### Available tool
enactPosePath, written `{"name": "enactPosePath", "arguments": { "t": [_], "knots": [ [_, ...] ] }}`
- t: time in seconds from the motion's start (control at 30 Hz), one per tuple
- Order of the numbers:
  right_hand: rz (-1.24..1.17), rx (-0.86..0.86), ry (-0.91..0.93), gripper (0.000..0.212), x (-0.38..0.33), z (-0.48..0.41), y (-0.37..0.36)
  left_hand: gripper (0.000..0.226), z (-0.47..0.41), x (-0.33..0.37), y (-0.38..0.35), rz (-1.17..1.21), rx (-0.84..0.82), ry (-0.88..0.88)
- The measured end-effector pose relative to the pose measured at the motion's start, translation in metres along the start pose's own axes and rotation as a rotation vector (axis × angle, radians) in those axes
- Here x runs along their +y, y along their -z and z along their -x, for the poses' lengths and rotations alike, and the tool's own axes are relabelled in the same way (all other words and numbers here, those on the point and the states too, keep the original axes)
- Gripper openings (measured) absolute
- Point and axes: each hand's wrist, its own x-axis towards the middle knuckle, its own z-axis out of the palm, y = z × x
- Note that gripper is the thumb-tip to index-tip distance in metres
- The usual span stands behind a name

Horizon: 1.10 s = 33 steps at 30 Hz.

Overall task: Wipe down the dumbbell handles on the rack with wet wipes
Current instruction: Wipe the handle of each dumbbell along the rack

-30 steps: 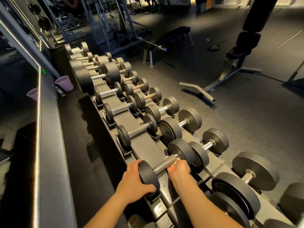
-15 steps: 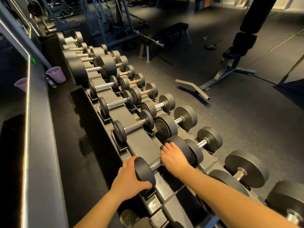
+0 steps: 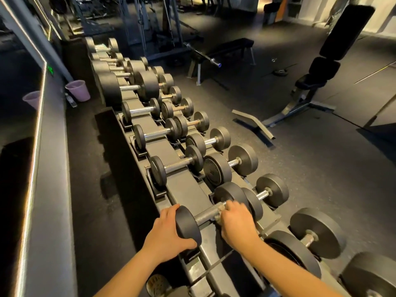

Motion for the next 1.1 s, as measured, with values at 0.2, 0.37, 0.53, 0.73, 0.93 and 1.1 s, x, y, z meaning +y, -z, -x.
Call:
{"name": "enactPosePath", "arguments": {
  "t": [0.2, 0.37, 0.53, 0.73, 0.93, 1.1],
  "knots": [
    [-2.017, 0.054, -1.234, 0.018, -0.007, -0.013, -0.017, 0.131, -0.005, 0.011, 0.013, -0.238, -0.065, -0.008],
    [-2.329, 0.224, -1.245, 0.031, -0.033, -0.041, -0.027, 0.112, -0.023, 0.037, 0.021, -0.399, -0.012, -0.083],
    [-1.899, -0.028, -1.133, 0.021, -0.025, -0.028, -0.018, 0.063, -0.045, 0.054, 0.011, -0.337, 0.062, -0.264],
    [-1.610, -0.048, -0.864, 0.019, -0.009, -0.014, 0.022, 0.048, -0.063, 0.069, -0.008, -0.286, -0.118, -0.508],
    [-1.258, -0.244, -0.506, 0.036, 0.025, -0.039, 0.047, 0.015, -0.097, 0.084, -0.001, 0.053, 0.044, -0.218],
    [-0.738, 0.296, -0.510, 0.027, 0.053, -0.080, 0.041, 0.016, -0.119, 0.086, -0.013, -0.036, 0.041, -0.046]
  ]
}}
